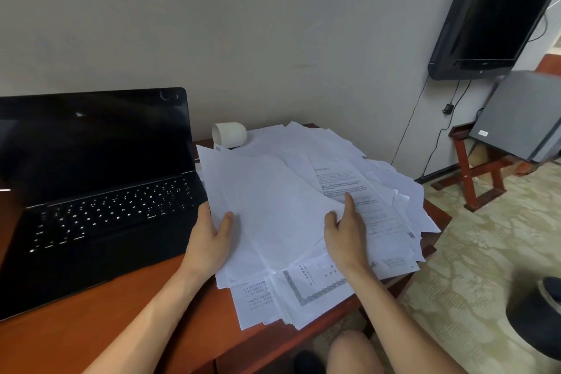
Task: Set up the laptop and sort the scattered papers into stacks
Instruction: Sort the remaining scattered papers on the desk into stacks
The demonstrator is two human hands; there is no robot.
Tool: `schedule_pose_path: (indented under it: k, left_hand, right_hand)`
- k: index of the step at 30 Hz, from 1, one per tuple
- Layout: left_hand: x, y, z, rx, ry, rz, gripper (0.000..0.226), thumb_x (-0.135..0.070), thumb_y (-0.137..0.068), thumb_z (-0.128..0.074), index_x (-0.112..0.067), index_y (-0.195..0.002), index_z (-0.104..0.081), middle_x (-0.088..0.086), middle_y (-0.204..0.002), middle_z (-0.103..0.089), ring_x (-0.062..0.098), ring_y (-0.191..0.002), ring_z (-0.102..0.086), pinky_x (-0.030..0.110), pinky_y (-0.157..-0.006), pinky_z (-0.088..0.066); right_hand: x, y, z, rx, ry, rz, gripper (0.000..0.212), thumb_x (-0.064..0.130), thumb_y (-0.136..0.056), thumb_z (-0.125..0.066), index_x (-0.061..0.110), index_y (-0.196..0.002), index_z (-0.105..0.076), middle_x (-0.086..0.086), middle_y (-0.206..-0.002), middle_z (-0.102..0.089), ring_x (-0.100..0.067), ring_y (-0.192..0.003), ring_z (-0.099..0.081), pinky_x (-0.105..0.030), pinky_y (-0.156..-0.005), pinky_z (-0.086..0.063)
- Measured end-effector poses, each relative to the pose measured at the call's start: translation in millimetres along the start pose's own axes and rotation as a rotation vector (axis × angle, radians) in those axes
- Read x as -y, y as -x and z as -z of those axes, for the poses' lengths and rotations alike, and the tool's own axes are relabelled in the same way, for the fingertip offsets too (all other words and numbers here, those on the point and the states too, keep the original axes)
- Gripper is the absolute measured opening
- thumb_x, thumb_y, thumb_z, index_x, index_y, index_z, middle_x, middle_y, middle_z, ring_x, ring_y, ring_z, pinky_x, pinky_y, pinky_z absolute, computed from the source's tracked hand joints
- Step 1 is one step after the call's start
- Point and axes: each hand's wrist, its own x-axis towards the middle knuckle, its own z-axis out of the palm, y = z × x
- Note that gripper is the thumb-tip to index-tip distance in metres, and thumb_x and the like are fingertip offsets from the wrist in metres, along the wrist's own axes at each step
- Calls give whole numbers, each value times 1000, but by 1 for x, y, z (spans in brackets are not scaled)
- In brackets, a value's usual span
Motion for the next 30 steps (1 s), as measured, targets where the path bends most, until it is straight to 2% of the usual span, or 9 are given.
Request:
schedule_pose_path:
  k: [3,5,7,12,15,17,21,25,30]
  left_hand:
    - [0,0,0,1,-21,-17,45,-23,-105,-58,-14,-146,-43,-23,-118,-55,-3,-106,-58,22,-93,-45]
    - [1,-1,-1,2,-17,-15,45,-23,-104,-60,-14,-145,-43,-25,-117,-54,-8,-105,-56,22,-91,-45]
    - [2,-3,-2,-4,-14,-18,44,-24,-104,-61,-15,-144,-44,-27,-117,-53,-9,-106,-56,23,-92,-46]
    - [6,-6,0,14,-6,1,47,-20,-102,-64,-15,-144,-44,-10,-126,-60,13,-118,-61,40,-105,-51]
    - [2,-8,9,-9,-1,-17,46,-6,-101,-60,-18,-143,-46,-9,-125,-62,12,-116,-62,39,-105,-51]
    - [-2,-13,21,-92,15,-54,50,0,-99,-59,-17,-144,-46,-7,-126,-62,12,-116,-61,35,-102,-49]
    - [-3,-24,45,-227,40,-69,52,3,-99,-58,-16,-146,-45,-3,-130,-60,14,-118,-59,32,-100,-45]
    - [1,-29,54,-260,39,-35,52,4,-98,-57,-15,-145,-46,-5,-128,-59,16,-119,-58,31,-98,-44]
    - [-2,-26,53,-238,27,-45,55,5,-99,-55,-16,-149,-44,-5,-130,-58,11,-117,-56,26,-96,-42]
  right_hand:
    - [-2,-1,-1,-12,-24,-18,50,39,-96,-40,23,-143,-48,-7,-111,-65,-26,-108,-58,-48,-98,-51]
    - [-3,-1,-1,-12,-94,-30,45,48,-89,-35,32,-121,-61,2,-95,-68,-24,-96,-63,-48,-86,-56]
    - [-9,-4,-1,-9,-95,-7,33,45,-88,-38,35,-100,-67,9,-85,-68,-23,-89,-63,-48,-81,-56]
    - [-7,-3,0,51,42,136,25,34,-89,-47,36,-85,-72,15,-91,-61,-11,-93,-50,-43,-96,-44]
    - [-8,-5,1,59,14,124,22,27,-94,-52,36,-91,-71,14,-100,-57,-13,-101,-46,-43,-101,-42]
    - [-6,-5,2,37,16,92,22,28,-95,-52,30,-110,-68,8,-114,-55,-20,-114,-45,-44,-106,-39]
    - [5,-7,-3,84,289,48,63,54,-96,-48,16,-145,-42,-8,-141,-43,-30,-132,-34,-46,-113,-31]
    - [23,-19,0,218,552,28,98,82,-83,-45,6,-144,-38,-13,-141,-39,-33,-132,-34,-47,-104,-37]
    - [42,-44,3,416,457,-133,119,74,-69,-75,2,-150,-25,-19,-153,-34,-37,-141,-34,-45,-113,-36]
